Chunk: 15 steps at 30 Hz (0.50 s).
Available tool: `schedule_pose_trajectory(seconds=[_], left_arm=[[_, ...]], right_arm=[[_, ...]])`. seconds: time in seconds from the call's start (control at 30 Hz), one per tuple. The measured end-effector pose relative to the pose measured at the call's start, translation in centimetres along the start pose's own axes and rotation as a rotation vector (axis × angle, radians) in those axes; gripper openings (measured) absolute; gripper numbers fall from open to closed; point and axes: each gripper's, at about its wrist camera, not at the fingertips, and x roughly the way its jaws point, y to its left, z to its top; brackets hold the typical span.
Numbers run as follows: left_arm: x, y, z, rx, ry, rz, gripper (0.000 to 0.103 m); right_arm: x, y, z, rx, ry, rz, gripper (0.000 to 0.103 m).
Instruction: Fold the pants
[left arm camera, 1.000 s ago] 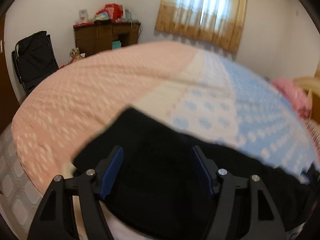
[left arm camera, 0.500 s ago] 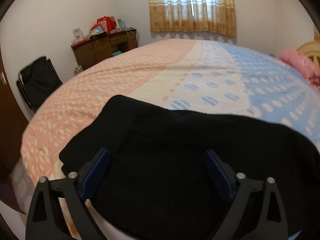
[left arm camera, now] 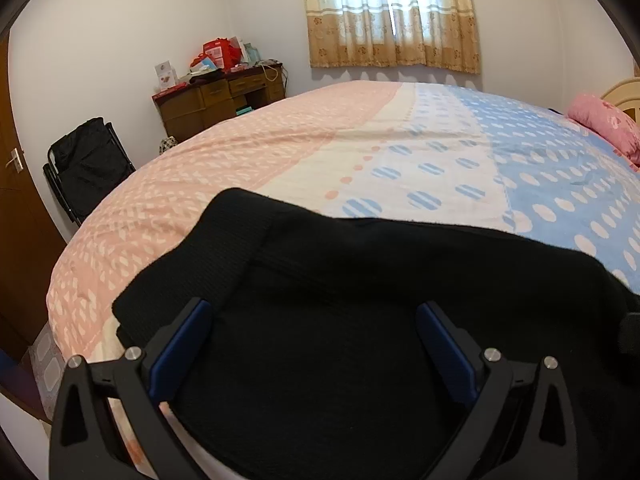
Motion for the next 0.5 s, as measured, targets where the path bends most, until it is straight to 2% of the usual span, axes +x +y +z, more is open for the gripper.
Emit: schedule_pose_trajectory(seconds=[0.07, 0.17, 0.23, 0.37, 0.43, 0.47, 0.5], left_arm=[[0.0, 0.1, 0.0, -0.003, -0.002, -0.005, 0.103], [-0.1, 0.1, -0.2, -0.006, -0.011, -0.01, 0.103], [-0.1, 0.0, -0.2, -0.003, -0.015, -0.007, 0.103], [-0.1, -0.1, -0.3, 0.004, -0.02, -0.002, 0.103], [0.0, -0.1, -0.3, 0.008, -0.026, -0.003, 0.103], [0.1, -0.2, -0.4, 0.011, -0.028, 0.0, 0.103], [0.1, -0.2, -0.4, 0.014, -0.03, 0.002, 0.103]], right_arm=[[0.8, 0.2, 1.1, -0.007, -0.012, -0.004, 0.058], [1.6, -1.0, 2.8, 0.077, -0.031, 0.038, 0.058], [1.8, -1.3, 3.6, 0.088, -0.033, 0.033, 0.057], [0.9, -1.6, 5.2, 0.043, -0.058, -0.044, 0.054], [0.4, -2.7, 5.7, 0.071, -0.061, -0.043, 0.054], [-0.3, -3.4, 5.8, 0.088, -0.084, -0.063, 0.054], [-1.4, -4.0, 5.9, 0.092, -0.118, -0.119, 0.055]])
